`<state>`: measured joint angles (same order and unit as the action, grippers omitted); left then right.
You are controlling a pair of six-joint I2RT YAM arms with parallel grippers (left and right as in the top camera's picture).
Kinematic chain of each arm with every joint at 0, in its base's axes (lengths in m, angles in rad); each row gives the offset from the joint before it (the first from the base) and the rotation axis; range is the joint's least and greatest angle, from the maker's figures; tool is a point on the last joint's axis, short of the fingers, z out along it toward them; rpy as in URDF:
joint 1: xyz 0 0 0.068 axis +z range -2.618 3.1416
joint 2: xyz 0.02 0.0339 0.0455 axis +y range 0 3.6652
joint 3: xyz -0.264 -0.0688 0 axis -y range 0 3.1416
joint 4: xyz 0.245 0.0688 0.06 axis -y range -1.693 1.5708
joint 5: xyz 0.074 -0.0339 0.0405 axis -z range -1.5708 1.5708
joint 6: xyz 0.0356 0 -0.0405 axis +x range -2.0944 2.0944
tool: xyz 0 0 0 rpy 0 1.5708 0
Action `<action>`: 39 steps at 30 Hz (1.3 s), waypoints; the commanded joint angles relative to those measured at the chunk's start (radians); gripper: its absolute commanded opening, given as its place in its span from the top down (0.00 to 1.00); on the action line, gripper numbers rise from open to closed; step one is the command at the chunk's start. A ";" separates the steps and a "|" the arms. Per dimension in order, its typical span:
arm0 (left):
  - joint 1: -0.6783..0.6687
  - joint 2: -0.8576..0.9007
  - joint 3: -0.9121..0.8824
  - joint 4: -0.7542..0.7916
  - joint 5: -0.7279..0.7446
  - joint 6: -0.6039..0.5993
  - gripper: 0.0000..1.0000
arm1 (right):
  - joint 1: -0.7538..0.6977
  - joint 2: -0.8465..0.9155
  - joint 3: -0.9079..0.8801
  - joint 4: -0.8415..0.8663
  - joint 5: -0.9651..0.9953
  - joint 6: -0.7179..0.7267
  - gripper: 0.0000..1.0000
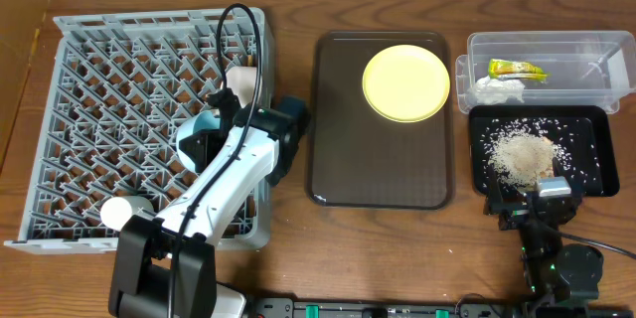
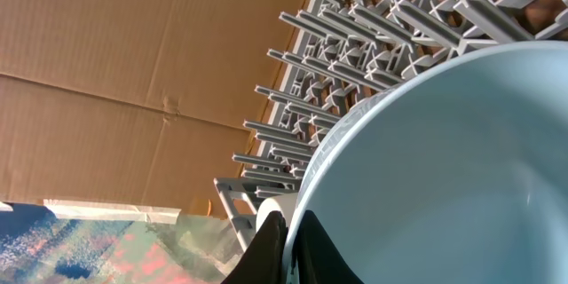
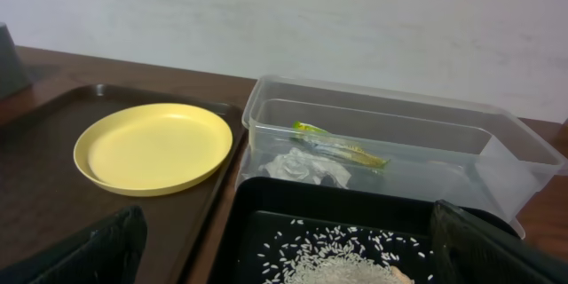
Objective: Sort waste into correct bins and load items into the dishwasher
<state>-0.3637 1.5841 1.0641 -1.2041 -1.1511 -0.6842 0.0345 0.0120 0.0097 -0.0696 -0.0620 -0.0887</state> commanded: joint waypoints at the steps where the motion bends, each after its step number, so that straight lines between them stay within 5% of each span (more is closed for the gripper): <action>1: -0.004 0.006 -0.010 -0.013 -0.046 -0.017 0.92 | -0.008 -0.005 -0.004 0.000 0.006 -0.010 0.01; 39: -0.007 0.085 -0.011 -0.091 -0.104 -0.058 0.92 | -0.008 -0.005 -0.004 0.000 0.006 -0.010 0.01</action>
<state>-0.3687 1.6817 1.0641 -1.2842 -1.2636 -0.7227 0.0345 0.0120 0.0097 -0.0696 -0.0620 -0.0887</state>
